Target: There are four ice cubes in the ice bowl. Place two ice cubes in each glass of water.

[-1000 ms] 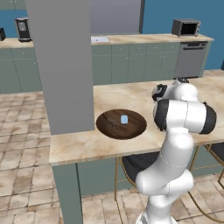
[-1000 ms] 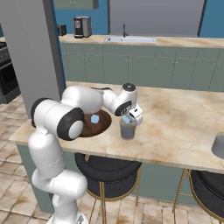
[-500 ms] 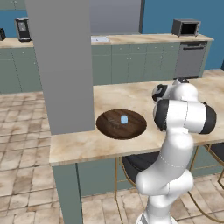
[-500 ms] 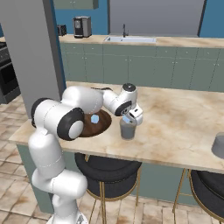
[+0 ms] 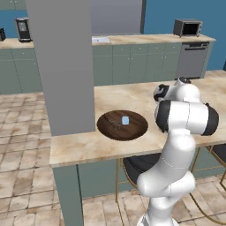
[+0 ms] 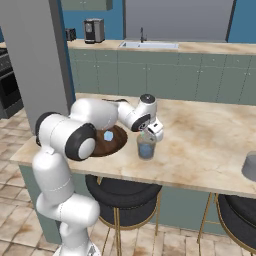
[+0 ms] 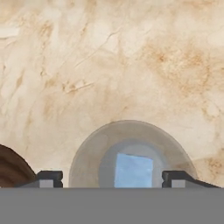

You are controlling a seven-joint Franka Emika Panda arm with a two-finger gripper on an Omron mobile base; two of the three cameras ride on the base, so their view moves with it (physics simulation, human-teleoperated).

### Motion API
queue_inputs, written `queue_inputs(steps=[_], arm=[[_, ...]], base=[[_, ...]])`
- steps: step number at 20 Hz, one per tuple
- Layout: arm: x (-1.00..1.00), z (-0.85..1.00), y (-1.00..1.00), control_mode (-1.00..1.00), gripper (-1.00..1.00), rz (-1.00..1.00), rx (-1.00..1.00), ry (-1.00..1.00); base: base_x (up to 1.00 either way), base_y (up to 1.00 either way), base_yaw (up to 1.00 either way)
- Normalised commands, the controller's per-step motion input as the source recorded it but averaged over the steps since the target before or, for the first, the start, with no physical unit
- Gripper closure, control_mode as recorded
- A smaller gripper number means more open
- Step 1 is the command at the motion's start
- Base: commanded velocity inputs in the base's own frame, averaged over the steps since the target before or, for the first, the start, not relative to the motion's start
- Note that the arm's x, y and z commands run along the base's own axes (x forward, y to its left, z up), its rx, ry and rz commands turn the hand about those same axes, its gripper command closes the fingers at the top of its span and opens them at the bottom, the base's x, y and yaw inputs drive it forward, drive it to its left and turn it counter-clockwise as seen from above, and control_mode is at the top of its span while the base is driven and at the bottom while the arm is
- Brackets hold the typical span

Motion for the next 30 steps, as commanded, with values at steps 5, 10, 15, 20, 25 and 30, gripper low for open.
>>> queue_inputs(steps=[5,10,15,20,25,30], arm=[[-0.15,0.58,0.07,-1.0,-1.0,0.0,0.0,-0.05],[-0.66,0.4,0.77,-1.0,-1.0,0.02,0.0,-0.04],[-0.22,0.12,1.0,-1.0,-1.0,0.04,0.0,0.0],[-0.01,0.0,1.0,-1.0,-1.0,0.09,-0.01,0.08],[0.0,-0.06,0.95,-1.0,-1.0,0.13,-0.04,0.04],[0.08,-0.09,0.37,-1.0,-1.0,0.03,0.0,0.0]], base=[[0.0,0.0,0.0],[0.0,0.0,0.0],[0.0,0.0,0.0],[0.0,0.0,0.0],[0.0,0.0,0.0],[0.0,0.0,0.0]])
